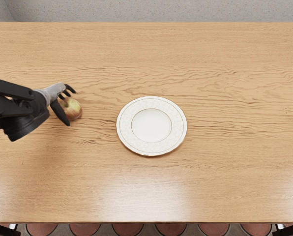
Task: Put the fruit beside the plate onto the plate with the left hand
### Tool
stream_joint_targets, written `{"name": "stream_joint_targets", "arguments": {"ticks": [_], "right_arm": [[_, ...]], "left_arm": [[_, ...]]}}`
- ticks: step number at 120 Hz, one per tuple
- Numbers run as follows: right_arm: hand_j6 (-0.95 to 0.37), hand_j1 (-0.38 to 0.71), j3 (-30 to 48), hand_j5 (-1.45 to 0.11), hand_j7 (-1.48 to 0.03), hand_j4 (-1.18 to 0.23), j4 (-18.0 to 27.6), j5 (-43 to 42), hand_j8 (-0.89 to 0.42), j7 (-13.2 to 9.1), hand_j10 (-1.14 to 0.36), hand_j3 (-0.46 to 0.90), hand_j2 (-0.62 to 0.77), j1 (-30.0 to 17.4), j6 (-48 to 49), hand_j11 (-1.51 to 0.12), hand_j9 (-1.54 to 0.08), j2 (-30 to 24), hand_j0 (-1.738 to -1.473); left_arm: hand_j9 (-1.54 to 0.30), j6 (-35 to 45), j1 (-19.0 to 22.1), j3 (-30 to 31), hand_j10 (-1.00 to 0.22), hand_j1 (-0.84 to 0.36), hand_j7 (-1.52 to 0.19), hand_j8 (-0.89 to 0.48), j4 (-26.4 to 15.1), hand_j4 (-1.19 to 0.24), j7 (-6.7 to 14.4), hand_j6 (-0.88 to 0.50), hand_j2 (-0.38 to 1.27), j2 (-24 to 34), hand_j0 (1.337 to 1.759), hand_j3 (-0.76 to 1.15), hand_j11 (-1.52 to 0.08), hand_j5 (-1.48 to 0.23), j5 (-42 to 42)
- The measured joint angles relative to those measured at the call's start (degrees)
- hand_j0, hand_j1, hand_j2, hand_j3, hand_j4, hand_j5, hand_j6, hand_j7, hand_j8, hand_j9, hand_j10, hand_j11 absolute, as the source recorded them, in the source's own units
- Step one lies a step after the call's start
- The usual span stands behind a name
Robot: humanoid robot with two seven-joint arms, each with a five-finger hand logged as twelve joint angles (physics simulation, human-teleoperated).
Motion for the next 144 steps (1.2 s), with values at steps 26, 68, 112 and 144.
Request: {"name": "stream_joint_targets", "arguments": {"ticks": [26,68,112,144], "right_arm": [[0.00,-0.35,-0.02,0.00,0.00,0.00,0.00,0.01,0.00,0.00,0.00,0.00,0.00,0.00,0.00,0.00,0.00,0.00,-1.658],[0.00,-0.35,0.00,0.00,0.00,0.00,0.00,0.02,0.00,0.00,0.00,0.00,0.00,0.00,-0.01,0.00,0.00,0.00,-1.658],[0.00,-0.35,0.00,0.00,0.00,0.00,0.00,0.00,0.00,0.00,0.00,0.00,0.00,0.00,0.00,0.00,0.00,0.00,-1.658],[0.00,-0.35,0.01,0.00,0.00,0.00,0.00,0.00,0.00,0.00,0.00,0.00,0.00,0.01,0.01,0.00,0.00,0.00,-1.658]], "left_arm": [[-0.39,0.17,1.22,0.02,-0.30,-0.01,-0.39,-0.30,2.25,-0.30,0.00,-0.30,0.06,-0.71,1.658,0.00,-0.39,-0.39,0.13],[-0.51,0.14,2.10,-0.56,-0.39,-0.12,-0.51,-0.39,2.58,-0.39,0.00,-0.39,0.08,-3.78,1.658,0.00,-0.51,-0.51,0.01],[-0.60,0.10,2.21,-0.42,-0.46,-0.22,-0.61,-0.38,2.64,-0.45,-0.01,-0.42,0.10,-3.25,1.658,0.00,-0.60,-0.61,-0.04],[-0.66,0.02,2.03,-0.31,-0.45,-0.25,-0.68,-0.33,2.49,-0.49,-0.04,-0.36,0.10,-3.25,1.657,0.00,-0.67,-0.68,-0.10]]}}
